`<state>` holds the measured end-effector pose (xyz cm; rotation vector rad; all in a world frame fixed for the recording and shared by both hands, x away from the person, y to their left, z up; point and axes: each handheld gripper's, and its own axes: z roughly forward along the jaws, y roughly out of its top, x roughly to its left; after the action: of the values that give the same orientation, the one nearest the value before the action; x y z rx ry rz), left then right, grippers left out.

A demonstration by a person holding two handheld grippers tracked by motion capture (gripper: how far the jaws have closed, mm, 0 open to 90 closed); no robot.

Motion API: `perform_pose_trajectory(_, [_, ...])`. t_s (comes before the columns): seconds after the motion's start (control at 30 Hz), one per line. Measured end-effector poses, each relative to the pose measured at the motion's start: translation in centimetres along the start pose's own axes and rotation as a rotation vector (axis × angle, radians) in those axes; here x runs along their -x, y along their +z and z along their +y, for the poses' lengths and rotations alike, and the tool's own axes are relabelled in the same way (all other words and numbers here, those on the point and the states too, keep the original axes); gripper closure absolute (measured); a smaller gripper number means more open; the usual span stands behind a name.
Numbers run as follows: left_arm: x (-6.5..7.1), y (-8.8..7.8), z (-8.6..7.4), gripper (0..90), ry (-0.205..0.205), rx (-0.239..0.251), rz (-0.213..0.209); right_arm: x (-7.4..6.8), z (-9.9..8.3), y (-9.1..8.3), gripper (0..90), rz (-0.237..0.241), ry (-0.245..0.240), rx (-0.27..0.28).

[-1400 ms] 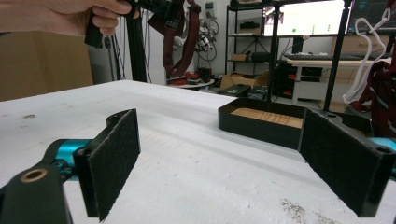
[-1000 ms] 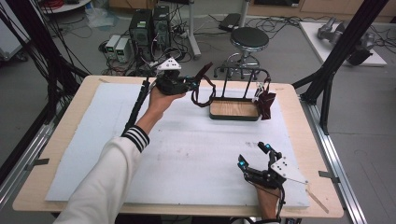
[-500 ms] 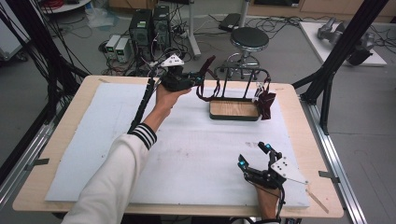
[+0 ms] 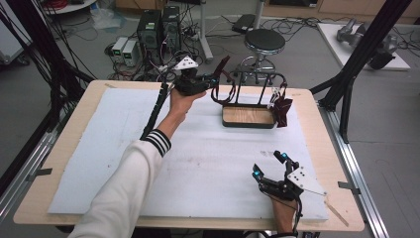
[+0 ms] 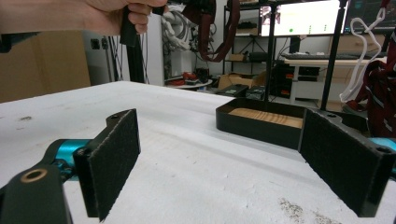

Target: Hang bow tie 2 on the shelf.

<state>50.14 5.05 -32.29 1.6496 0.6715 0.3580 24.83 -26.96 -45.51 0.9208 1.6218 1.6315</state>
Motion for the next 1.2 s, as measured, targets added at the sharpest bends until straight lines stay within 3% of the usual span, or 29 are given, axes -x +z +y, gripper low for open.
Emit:
perform_pose_trajectory(0.1, [0.0,0.2,-0.1,76.6,0.009,0.001,0.010,0.0,0.0,0.0,11.9,-0.001,-0.002,0.003])
perform_pose_trajectory(0.37, [-0.3,0.7,-0.6,76.6,-0.016,-0.001,0.039,0.0,0.0,0.0,11.9,-0.002,-0.003,0.004])
perform_pose_trajectory(0.57, [-0.5,1.0,-1.0,76.6,-0.023,0.001,0.084,0.0,0.0,0.0,11.9,-0.002,-0.002,0.003])
perform_pose_trajectory(0.8, [-0.8,1.2,-1.2,76.4,-0.014,0.000,0.106,0.1,0.0,0.0,12.0,-0.004,-0.006,0.005])
perform_pose_trajectory(1.2, [-1.0,1.3,-1.6,75.8,-0.004,-0.055,0.141,0.0,0.0,0.0,11.9,-0.003,-0.004,0.003])
